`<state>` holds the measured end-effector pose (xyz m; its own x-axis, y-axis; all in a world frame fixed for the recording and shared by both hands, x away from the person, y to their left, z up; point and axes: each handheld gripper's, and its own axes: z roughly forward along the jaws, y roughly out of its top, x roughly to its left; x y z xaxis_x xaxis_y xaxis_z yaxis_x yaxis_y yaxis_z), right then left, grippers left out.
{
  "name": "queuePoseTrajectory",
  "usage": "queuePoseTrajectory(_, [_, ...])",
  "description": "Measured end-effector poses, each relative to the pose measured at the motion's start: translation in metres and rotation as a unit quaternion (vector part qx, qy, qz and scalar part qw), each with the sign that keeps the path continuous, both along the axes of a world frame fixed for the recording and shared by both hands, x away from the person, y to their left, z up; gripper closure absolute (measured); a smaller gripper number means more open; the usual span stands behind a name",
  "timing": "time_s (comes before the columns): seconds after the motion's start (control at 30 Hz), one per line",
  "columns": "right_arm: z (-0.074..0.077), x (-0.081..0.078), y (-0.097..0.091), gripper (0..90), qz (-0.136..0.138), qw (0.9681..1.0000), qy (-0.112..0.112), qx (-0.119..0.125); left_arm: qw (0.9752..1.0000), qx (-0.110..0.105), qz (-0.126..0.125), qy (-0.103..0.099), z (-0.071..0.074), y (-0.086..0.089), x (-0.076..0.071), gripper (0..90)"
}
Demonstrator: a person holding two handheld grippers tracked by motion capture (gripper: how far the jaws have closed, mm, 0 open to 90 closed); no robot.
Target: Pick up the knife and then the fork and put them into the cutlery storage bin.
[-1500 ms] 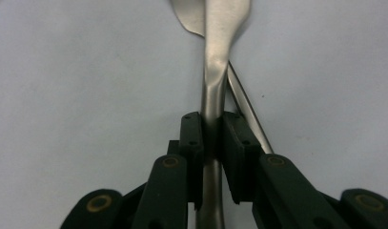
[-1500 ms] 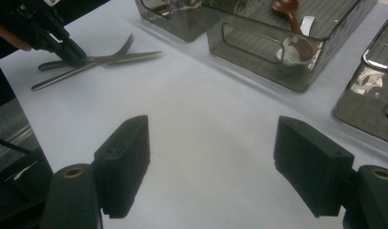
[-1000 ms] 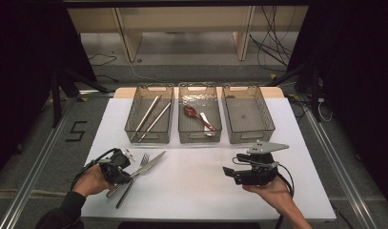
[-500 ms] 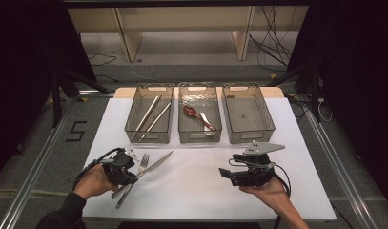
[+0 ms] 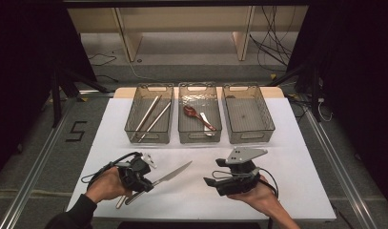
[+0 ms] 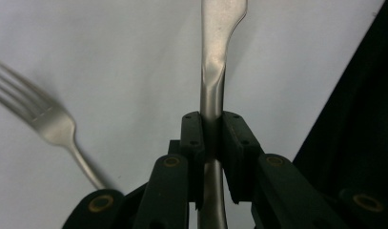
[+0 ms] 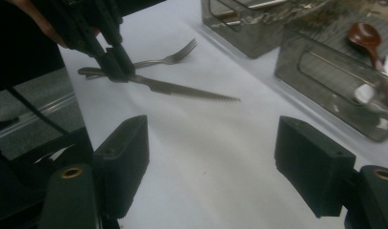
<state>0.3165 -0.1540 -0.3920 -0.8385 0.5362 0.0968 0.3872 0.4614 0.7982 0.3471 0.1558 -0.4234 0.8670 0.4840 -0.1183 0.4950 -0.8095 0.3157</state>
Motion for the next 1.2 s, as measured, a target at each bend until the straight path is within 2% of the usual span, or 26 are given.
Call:
queuePoseTrajectory(0.4, [-0.007,-0.006,0.023,28.4,0.042,0.9987,-0.003,-0.028,0.9987,-0.018,-0.032,0.036,0.003,-0.032,0.004,79.2])
queuePoseTrajectory(0.6, [-0.010,-0.010,0.032,28.4,0.061,0.9973,-0.006,-0.041,0.9973,-0.018,-0.047,0.054,0.004,-0.044,0.006,79.1])
queuePoseTrajectory(0.73, [-0.013,-0.012,0.039,28.5,0.072,0.9956,-0.016,-0.057,0.9963,-0.017,-0.058,0.061,0.005,-0.051,0.006,79.1])
queuePoseTrajectory(0.9, [-0.018,-0.017,0.049,29.2,0.088,0.9919,-0.029,-0.086,0.9956,-0.023,-0.063,0.066,0.007,-0.056,0.006,79.1])
queuePoseTrajectory(1.2, [-0.028,-0.021,0.065,33.5,0.123,0.9803,-0.066,-0.141,0.9941,-0.019,-0.075,0.075,0.008,-0.063,0.004,79.1])
